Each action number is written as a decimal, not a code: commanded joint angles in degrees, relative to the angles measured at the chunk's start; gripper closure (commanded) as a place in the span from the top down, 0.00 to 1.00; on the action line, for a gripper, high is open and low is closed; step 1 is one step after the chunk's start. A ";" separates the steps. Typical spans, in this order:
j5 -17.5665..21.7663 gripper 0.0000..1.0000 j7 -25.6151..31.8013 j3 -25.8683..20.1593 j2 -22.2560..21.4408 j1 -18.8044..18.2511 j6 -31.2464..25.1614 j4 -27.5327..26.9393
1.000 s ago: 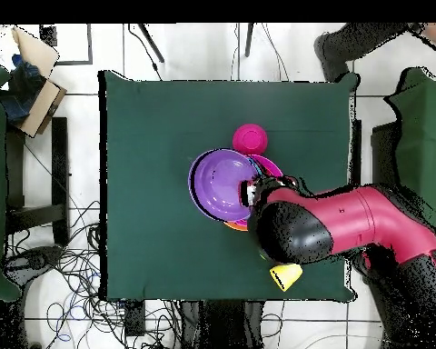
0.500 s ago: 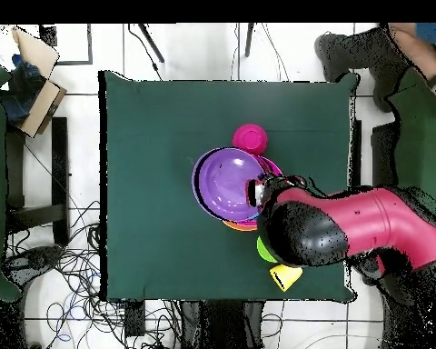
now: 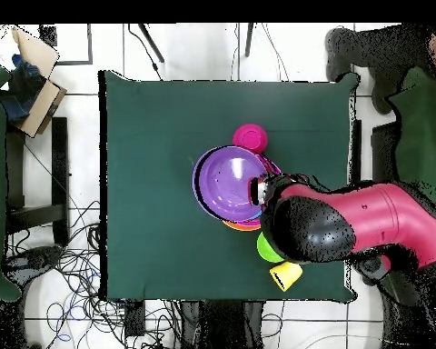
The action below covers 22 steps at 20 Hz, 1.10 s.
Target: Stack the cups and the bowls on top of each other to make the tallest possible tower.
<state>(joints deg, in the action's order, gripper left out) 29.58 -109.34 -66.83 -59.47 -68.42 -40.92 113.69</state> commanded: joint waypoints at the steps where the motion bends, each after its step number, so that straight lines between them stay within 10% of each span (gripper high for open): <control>1: 1.19 0.00 17.56 -2.04 2.90 1.15 -6.87 -3.28; 22: 2.70 0.00 17.52 -2.14 4.60 1.04 -7.12 -4.25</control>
<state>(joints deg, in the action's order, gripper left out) 29.61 -109.34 -68.25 -58.45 -68.45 -42.78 110.31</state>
